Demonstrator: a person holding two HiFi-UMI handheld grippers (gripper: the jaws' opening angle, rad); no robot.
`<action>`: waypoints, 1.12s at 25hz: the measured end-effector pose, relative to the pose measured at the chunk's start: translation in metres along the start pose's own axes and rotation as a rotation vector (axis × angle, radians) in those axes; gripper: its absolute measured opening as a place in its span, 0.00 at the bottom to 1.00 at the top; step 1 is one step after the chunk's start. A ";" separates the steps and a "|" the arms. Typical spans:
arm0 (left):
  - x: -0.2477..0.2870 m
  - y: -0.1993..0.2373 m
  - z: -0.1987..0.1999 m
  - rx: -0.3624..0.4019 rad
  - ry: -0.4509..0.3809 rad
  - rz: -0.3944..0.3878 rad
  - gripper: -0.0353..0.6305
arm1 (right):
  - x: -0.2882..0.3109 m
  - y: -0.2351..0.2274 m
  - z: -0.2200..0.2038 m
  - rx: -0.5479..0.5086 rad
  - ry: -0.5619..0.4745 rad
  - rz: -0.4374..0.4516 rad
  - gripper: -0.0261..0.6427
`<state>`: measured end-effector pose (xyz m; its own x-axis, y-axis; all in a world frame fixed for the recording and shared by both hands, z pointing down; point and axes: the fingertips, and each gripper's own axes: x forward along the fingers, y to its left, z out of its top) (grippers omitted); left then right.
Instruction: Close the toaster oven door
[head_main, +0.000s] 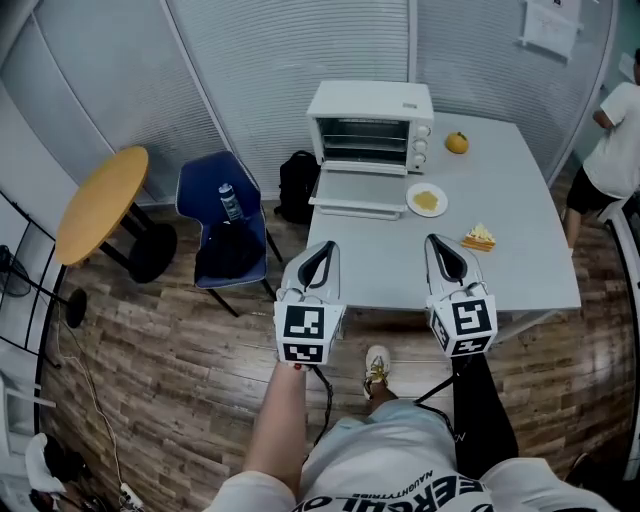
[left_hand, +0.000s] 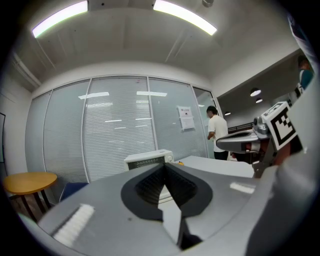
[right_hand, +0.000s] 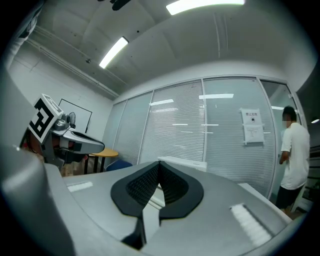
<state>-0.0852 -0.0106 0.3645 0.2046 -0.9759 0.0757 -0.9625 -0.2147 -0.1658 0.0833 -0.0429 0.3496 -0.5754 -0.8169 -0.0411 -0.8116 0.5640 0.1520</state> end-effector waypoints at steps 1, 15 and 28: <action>0.011 0.006 -0.001 0.000 0.003 0.004 0.14 | 0.012 -0.005 -0.002 0.003 -0.003 -0.005 0.04; 0.163 0.083 -0.003 0.033 0.015 0.047 0.14 | 0.188 -0.059 -0.019 0.037 -0.015 0.062 0.04; 0.226 0.096 -0.008 0.026 0.019 0.026 0.14 | 0.240 -0.083 -0.023 0.045 -0.021 0.078 0.04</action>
<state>-0.1326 -0.2515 0.3731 0.1764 -0.9802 0.0897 -0.9623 -0.1909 -0.1936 0.0147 -0.2889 0.3500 -0.6390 -0.7674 -0.0521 -0.7674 0.6314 0.1113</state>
